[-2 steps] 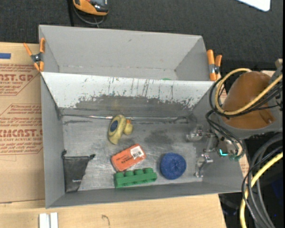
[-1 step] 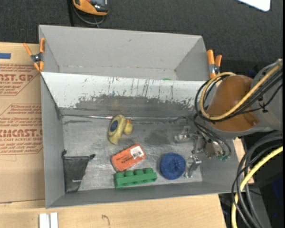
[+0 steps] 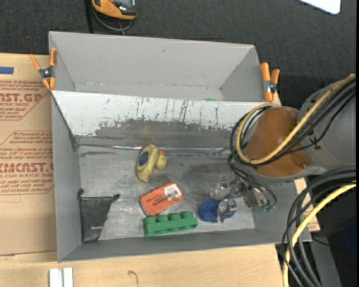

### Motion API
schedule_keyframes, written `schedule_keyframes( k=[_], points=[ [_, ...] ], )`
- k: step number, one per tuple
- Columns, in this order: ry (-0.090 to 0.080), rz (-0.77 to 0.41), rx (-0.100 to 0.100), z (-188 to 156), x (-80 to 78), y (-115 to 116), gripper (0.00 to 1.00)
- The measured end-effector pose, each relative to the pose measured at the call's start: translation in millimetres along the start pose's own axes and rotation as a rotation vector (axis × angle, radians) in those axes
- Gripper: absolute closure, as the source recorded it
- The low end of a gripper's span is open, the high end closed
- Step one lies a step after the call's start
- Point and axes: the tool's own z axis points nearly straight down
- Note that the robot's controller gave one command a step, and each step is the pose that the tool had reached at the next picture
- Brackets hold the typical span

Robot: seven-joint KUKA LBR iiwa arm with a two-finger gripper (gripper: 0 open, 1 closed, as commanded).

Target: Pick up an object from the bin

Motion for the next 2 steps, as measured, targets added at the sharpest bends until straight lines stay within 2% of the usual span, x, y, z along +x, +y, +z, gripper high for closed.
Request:
schedule_keyframes(
  k=[1, 2],
  points=[
    [0.000, 0.000, 0.000, 0.0, 0.0, 0.0, 1.00],
    [0.003, 0.018, 0.000, -196.0, 7.4, 3.0, 1.00]
  ],
)
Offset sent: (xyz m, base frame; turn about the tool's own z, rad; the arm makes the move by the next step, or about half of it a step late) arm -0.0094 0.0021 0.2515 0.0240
